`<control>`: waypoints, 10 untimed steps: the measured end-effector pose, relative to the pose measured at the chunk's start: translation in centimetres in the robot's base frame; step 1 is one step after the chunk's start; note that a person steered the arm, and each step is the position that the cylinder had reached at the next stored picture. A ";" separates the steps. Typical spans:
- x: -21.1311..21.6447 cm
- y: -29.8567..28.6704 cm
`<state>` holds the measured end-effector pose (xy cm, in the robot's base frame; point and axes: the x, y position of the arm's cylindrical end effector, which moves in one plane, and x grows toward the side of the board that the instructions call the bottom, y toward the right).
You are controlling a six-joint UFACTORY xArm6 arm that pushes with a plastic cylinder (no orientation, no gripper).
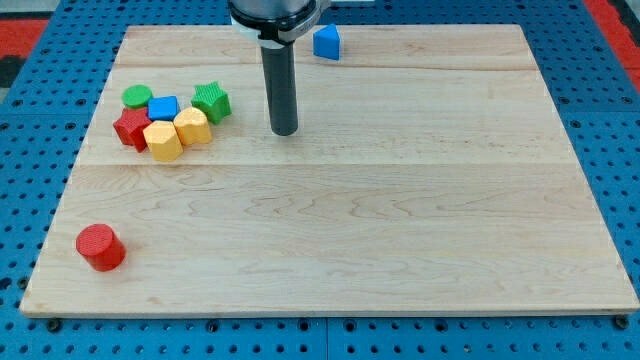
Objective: Separate the green star from the group of blocks
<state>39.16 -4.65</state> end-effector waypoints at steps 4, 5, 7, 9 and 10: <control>2.4 -2.4; 0.5 -5.5; -0.5 -8.0; -2.4 -10.7; -5.7 -8.6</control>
<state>33.51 -13.24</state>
